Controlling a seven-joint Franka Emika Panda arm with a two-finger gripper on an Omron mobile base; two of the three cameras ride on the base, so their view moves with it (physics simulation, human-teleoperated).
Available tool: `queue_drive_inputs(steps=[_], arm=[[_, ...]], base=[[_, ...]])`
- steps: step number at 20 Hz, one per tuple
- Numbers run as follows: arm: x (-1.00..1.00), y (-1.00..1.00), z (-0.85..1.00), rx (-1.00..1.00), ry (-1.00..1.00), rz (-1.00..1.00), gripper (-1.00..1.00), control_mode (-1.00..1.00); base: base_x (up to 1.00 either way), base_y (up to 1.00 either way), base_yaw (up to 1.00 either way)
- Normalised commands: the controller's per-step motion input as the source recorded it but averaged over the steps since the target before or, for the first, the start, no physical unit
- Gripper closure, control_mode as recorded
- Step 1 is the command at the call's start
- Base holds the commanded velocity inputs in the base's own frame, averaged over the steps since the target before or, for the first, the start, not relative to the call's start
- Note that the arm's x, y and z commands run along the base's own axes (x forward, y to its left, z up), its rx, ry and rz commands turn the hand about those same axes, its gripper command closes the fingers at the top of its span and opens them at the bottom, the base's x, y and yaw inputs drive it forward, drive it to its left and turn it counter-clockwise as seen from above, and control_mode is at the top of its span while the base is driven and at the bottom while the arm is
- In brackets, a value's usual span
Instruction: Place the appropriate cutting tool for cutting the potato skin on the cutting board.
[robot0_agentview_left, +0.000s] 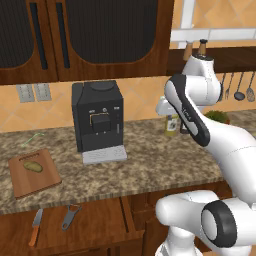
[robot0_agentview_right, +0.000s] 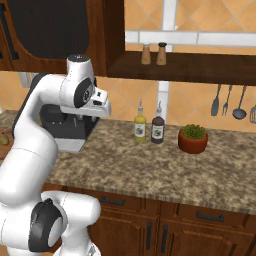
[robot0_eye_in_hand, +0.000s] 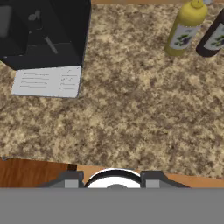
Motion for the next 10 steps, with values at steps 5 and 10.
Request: queue_drive_inputs(steps=[5,10], arm=[[-0.34,0.2,-0.01,-0.04,-0.09,0.01,-1.0,-1.0],[-0.53,0.87,-0.71,0.03,0.26,0.05,-1.0,-1.0]], base=[[0.0,0.0,0.0],[0.0,0.0,0.0]])
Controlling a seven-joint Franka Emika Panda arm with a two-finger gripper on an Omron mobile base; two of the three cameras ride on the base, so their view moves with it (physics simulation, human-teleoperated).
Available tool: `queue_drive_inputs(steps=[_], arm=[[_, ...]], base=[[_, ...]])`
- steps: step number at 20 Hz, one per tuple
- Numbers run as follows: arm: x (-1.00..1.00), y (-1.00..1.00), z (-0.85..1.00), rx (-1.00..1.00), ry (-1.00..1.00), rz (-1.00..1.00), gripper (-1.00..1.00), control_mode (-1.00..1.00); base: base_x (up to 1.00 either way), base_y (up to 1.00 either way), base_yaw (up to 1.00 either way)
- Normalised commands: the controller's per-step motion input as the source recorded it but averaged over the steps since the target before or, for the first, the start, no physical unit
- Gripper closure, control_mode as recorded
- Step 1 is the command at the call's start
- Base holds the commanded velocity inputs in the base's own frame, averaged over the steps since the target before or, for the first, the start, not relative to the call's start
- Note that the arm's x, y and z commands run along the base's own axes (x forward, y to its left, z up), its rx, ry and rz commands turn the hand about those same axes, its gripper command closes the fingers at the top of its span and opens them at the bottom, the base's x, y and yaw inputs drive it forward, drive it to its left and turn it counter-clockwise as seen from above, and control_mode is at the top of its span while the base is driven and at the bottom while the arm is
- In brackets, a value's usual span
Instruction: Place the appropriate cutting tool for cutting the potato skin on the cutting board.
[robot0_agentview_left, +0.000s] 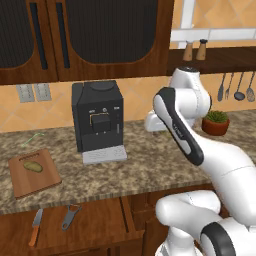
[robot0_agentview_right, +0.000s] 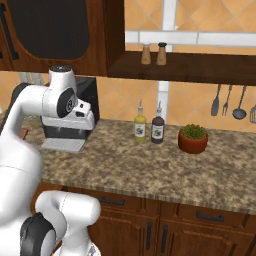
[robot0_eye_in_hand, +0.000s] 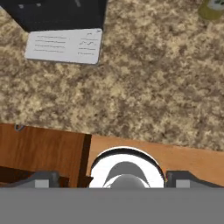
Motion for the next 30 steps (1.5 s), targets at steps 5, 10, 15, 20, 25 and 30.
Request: queue_drive_inputs(steps=[5,10,15,20,25,30], arm=[[-0.42,1.0,-0.74,0.0,0.29,-0.05,-1.0,-1.0],[-0.4,1.0,-0.64,0.01,0.15,-0.07,-1.0,-1.0],[-0.45,1.0,-0.69,0.0,0.06,-0.07,-1.0,-1.0],[-0.21,0.96,-0.6,0.0,0.09,-0.02,-1.0,-1.0],[0.0,0.62,-0.44,0.0,0.01,0.0,-1.0,-1.0],[0.0,0.41,-0.44,0.0,0.03,0.0,-1.0,-1.0]], base=[[0.0,0.0,0.0],[0.0,0.0,0.0],[0.0,0.0,0.0],[0.0,0.0,0.0],[0.0,0.0,0.0],[0.0,0.0,0.0]])
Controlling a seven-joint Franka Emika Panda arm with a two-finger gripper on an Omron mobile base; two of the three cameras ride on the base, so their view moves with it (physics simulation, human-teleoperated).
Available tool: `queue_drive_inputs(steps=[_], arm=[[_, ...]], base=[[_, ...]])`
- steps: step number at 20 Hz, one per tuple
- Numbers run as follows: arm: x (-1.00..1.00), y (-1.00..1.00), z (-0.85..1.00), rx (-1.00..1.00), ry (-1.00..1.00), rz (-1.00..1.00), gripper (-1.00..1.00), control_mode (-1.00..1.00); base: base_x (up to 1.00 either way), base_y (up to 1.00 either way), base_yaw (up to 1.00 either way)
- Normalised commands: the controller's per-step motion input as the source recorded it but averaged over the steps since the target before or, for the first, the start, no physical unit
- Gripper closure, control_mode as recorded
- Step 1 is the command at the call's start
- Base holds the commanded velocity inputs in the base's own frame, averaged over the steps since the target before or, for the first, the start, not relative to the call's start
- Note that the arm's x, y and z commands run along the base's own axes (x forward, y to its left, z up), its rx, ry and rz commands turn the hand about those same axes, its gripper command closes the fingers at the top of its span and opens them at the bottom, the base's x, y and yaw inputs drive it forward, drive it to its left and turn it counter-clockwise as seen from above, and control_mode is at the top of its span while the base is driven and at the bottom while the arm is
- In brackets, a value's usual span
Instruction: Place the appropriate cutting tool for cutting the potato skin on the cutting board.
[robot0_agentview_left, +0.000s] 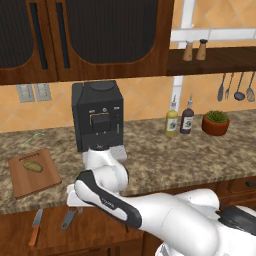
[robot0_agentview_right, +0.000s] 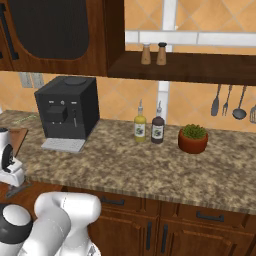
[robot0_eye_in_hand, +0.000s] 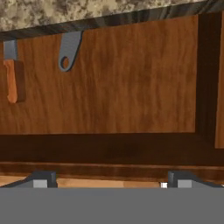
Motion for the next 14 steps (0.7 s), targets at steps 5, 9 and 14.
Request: queue_drive_inputs(steps=[5,9,14], arm=[[0.02,0.16,-0.48,0.0,0.05,0.06,-1.0,-1.0],[0.01,0.2,-0.39,0.0,0.04,0.04,-1.0,-1.0],[0.0,0.22,-0.3,0.0,0.12,0.02,-1.0,-1.0]], base=[[0.0,0.0,0.0],[0.0,0.0,0.0],[0.0,0.0,0.0]])
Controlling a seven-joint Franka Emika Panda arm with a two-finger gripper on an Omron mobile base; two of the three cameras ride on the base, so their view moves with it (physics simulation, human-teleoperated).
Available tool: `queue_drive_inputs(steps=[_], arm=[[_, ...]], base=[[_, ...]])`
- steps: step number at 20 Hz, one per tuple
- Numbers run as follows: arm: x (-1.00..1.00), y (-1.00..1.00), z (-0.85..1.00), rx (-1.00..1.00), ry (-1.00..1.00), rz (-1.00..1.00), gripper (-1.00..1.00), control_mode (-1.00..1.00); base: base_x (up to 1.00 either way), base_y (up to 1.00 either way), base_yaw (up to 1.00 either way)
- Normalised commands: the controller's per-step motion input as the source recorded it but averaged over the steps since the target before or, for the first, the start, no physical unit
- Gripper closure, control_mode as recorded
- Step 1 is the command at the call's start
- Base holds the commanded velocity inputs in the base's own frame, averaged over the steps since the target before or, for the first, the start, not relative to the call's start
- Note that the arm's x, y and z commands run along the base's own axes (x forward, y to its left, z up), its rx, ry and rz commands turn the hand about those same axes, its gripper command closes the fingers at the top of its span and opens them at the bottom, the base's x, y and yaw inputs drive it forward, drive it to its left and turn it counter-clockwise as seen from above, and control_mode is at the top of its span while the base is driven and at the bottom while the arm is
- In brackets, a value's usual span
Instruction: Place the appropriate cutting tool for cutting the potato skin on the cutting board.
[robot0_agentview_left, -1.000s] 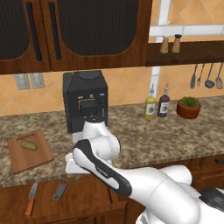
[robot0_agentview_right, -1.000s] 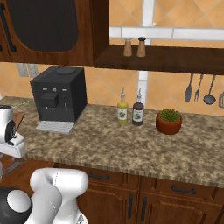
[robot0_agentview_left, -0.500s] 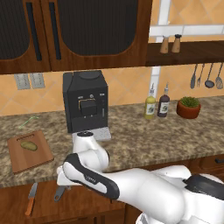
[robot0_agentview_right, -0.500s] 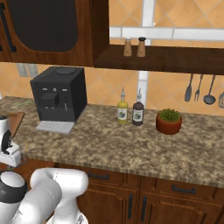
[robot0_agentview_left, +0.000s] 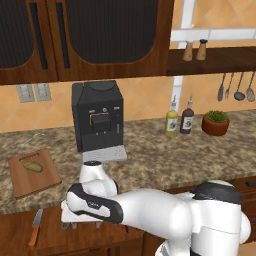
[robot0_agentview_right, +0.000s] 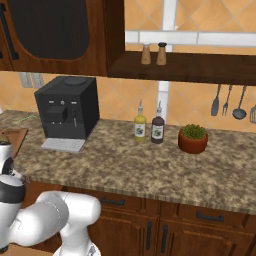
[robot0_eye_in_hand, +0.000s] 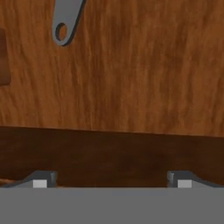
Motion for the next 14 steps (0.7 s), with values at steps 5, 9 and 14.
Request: queue_drive_inputs(steps=[5,9,14], arm=[[0.0,0.12,-0.39,0.0,0.07,0.0,-1.0,-1.0],[-0.05,0.08,-0.34,0.0,0.0,0.0,-1.0,-1.0],[-0.25,0.03,-0.24,0.0,0.0,0.0,-1.0,-1.0]], base=[[0.0,0.0,0.0],[0.0,0.0,0.0],[0.0,0.0,0.0]])
